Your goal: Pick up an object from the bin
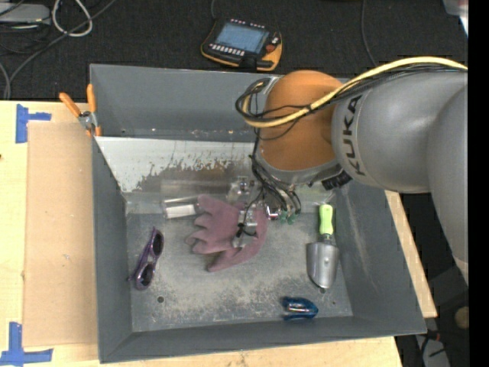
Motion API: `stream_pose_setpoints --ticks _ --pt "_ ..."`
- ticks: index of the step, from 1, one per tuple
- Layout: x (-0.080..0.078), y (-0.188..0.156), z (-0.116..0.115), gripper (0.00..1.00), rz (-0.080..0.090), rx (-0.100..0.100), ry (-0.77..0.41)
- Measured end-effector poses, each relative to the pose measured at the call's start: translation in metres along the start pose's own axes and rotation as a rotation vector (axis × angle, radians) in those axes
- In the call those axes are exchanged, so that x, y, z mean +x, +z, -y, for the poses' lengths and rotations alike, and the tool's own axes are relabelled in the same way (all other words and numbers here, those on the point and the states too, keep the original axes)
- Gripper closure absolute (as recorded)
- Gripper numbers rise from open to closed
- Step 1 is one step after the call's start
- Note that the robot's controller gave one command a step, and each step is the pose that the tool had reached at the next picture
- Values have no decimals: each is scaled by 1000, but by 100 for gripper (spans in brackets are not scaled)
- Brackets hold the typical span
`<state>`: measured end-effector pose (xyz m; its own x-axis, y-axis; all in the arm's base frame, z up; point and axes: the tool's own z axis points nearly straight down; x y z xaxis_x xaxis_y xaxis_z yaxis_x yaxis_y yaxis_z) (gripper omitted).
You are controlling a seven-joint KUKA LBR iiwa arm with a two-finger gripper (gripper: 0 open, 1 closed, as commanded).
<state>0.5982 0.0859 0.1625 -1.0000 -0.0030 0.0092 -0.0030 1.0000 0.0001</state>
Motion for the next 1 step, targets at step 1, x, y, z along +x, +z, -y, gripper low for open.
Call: stream_pose_setpoints --ticks 1 --pt "-1 -5 1 0 7 -1 3"
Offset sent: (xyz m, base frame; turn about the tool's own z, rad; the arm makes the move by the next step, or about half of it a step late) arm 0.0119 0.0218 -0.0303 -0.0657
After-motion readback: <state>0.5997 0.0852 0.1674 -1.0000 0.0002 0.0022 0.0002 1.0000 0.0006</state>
